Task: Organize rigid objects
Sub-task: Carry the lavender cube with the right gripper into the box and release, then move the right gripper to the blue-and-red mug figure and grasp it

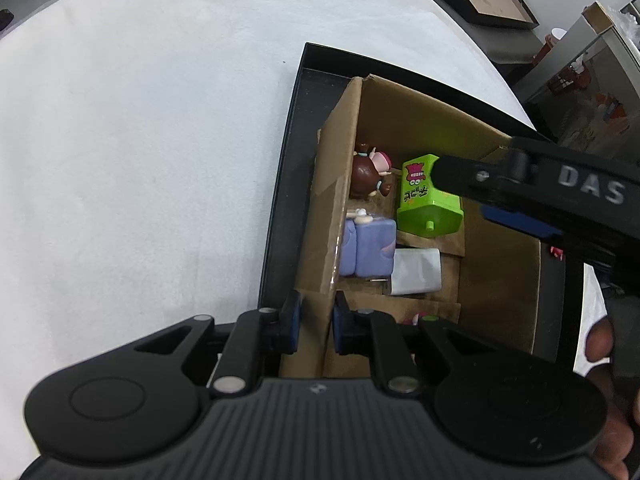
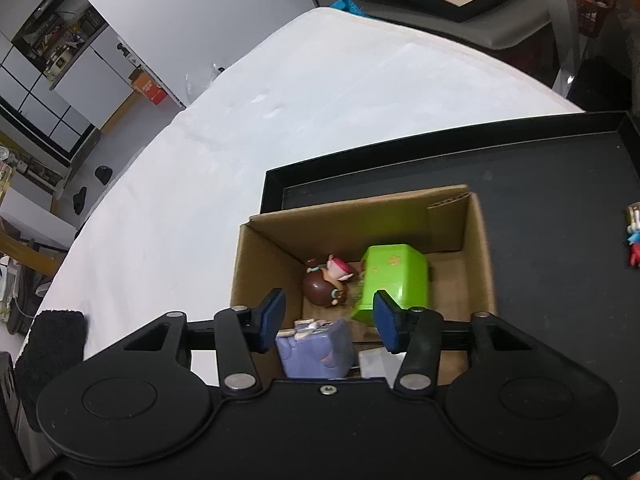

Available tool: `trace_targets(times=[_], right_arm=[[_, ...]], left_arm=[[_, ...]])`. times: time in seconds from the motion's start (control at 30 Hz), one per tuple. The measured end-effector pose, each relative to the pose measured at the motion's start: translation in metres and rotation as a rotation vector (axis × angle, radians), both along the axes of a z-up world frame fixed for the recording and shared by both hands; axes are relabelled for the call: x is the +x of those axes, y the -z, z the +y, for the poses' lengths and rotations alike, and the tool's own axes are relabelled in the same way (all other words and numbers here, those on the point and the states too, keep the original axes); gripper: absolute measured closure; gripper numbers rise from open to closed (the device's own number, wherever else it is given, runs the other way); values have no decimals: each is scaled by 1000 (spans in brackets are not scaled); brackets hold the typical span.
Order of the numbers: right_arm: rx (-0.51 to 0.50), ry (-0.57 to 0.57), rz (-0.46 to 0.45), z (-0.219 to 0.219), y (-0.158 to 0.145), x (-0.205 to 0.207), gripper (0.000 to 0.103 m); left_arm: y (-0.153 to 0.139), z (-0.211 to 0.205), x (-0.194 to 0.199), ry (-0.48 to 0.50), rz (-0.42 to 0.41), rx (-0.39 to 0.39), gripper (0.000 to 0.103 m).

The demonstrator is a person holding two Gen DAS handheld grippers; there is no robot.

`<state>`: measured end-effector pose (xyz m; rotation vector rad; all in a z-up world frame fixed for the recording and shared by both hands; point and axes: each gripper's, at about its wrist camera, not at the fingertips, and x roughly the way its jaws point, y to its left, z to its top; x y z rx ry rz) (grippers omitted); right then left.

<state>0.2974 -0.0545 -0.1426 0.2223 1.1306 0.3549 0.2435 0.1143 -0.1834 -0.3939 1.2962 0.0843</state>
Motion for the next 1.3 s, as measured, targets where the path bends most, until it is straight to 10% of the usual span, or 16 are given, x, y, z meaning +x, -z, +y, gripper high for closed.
trace_targets(times=[0.93, 1.3], right_arm=[[-31, 115, -114, -97, -16, -14, 28], [-64, 156, -137, -138, -2, -12, 16]], left_arm=[[-50, -36, -5, -12, -28, 249, 86], [-56, -53, -3, -35, 1, 315, 30]])
